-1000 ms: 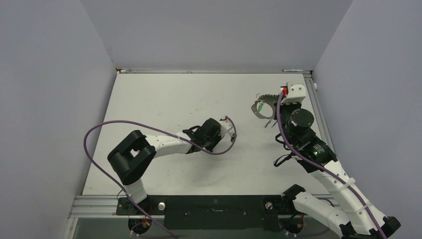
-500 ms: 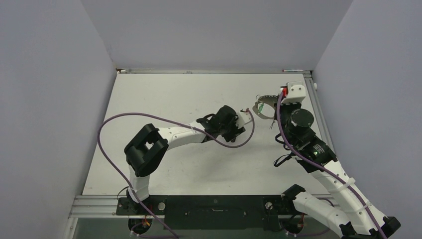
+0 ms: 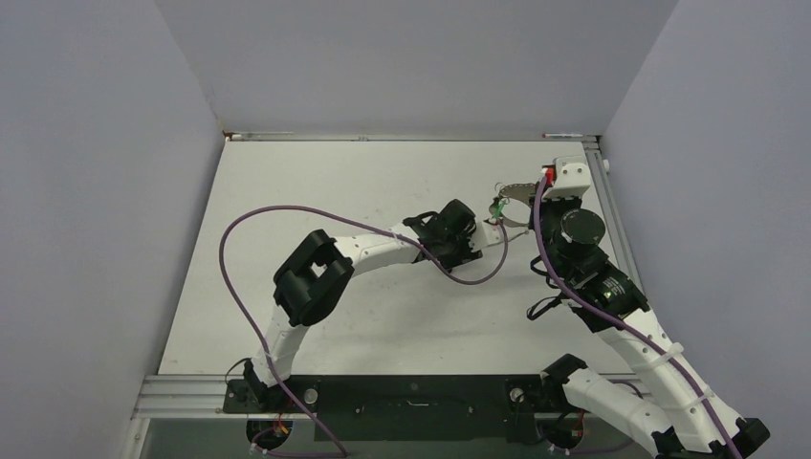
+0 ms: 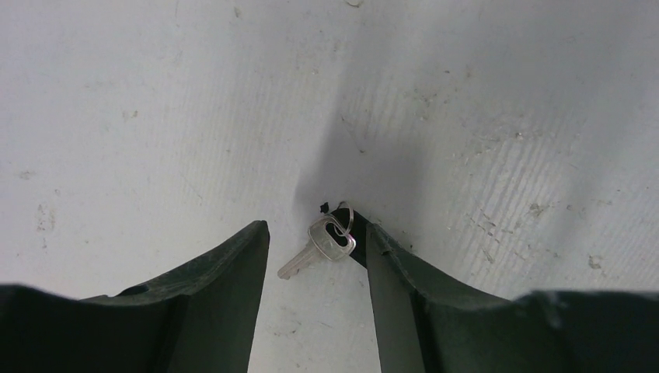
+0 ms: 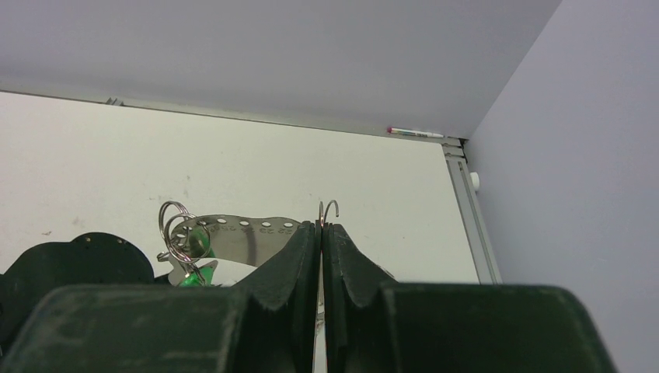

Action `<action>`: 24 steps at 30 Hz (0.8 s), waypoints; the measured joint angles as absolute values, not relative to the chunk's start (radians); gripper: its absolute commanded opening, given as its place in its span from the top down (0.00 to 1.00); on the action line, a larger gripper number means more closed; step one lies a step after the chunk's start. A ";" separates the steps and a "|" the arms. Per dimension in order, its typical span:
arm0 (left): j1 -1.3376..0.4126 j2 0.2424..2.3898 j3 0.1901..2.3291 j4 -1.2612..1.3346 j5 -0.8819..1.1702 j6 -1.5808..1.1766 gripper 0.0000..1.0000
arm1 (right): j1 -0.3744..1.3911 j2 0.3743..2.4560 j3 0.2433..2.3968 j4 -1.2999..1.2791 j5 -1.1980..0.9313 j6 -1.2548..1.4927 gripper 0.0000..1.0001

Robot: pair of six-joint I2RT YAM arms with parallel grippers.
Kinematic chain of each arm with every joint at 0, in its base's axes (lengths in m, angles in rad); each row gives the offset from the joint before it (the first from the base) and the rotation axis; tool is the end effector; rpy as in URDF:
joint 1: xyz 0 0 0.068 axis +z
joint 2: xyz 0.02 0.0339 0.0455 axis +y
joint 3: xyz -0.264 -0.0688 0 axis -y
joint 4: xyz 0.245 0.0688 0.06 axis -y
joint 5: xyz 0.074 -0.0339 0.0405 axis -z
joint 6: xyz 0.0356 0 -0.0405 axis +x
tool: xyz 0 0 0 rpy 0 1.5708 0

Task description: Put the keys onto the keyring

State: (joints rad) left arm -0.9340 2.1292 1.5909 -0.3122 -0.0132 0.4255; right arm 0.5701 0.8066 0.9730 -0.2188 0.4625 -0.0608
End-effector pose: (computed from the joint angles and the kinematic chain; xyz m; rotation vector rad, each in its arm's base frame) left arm 0.2818 -0.3802 0.1809 1.5245 1.8958 -0.2149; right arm 0.1557 0.0809 0.3983 -0.1545 1.6103 0.0176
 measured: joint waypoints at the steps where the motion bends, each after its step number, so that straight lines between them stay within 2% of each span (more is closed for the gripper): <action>1: -0.934 2.131 1.591 -0.321 -0.008 0.431 0.55 | 0.570 0.807 0.973 -0.219 0.463 -0.061 0.95; 12: -0.934 2.161 1.606 -0.343 0.026 0.465 0.64 | 0.570 0.807 0.973 -0.219 0.463 -0.061 0.95; 21: -0.934 2.181 1.613 -0.344 0.023 0.484 0.84 | 0.570 0.807 0.973 -0.219 0.462 -0.060 0.95; 24: -0.934 2.186 1.618 -0.343 0.019 0.484 0.96 | 0.570 0.807 0.973 -0.219 0.463 -0.060 0.95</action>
